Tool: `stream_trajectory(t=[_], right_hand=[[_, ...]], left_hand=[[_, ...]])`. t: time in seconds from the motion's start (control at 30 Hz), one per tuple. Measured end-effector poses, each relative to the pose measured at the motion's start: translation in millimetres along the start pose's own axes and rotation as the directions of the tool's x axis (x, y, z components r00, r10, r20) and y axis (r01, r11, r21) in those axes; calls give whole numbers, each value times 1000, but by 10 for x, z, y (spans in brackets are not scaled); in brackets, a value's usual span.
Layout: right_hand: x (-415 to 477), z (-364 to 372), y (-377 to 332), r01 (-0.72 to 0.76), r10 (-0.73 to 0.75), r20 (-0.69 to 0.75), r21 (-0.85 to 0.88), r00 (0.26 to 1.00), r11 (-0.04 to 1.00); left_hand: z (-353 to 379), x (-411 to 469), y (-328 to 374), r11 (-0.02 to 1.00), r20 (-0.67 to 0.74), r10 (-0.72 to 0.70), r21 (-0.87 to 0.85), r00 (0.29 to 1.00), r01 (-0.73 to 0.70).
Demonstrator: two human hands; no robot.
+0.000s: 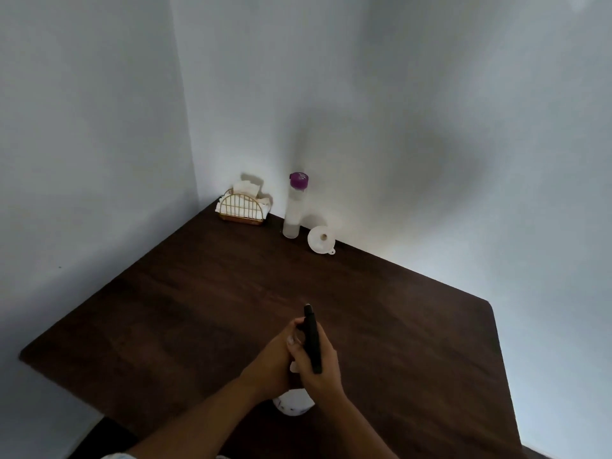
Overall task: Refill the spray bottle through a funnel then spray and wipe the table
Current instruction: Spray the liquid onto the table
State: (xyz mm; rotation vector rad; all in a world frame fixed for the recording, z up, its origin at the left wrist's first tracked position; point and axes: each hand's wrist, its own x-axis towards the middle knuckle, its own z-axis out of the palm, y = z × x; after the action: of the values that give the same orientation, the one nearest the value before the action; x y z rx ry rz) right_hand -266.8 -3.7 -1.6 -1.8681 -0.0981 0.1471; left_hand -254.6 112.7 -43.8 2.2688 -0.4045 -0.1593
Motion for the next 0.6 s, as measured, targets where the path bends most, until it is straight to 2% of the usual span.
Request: stream_trajectory(t=[0.07, 0.13, 0.23, 0.27, 0.33, 0.37, 0.4, 0.47, 0.53, 0.6], right_hand=[[-50, -77, -7, -62, 61, 13, 127, 998, 990], [-111, -185, 20, -142, 144, 11, 238, 990, 961], [-215, -437, 45, -175, 177, 29, 363, 984, 915], [-242, -519, 37, -181, 176, 49, 390, 983, 903], [-311, -677, 45, -230, 198, 120, 427, 973, 874], [-329, -734, 79, -289, 246, 154, 448, 957, 846], [-345, -778, 105, -367, 312, 194, 479, 930, 798], [-369, -842, 191, -509, 422, 286, 520, 860, 686], [-371, -882, 241, -622, 462, 417, 533, 783, 573], [-348, -887, 246, -695, 500, 484, 536, 718, 479]], left_hand=[[11, -37, 116, 999, -10, 15, -42, 1000, -15], [63, -143, 185, 990, -49, -36, -137, 998, 29], [323, -381, 221, 960, -165, -203, -228, 965, 163], [441, -457, 220, 954, -258, -262, -212, 930, 210], [679, -554, 236, 926, -468, -367, -106, 804, 361], [774, -598, 243, 896, -524, -400, -50, 752, 442], [861, -636, 227, 870, -540, -421, -11, 729, 494], [1003, -679, 178, 828, -456, -463, 83, 760, 554], [1104, -704, 140, 767, -370, -496, 236, 785, 596], [1152, -758, 147, 719, -354, -480, 365, 802, 591]])
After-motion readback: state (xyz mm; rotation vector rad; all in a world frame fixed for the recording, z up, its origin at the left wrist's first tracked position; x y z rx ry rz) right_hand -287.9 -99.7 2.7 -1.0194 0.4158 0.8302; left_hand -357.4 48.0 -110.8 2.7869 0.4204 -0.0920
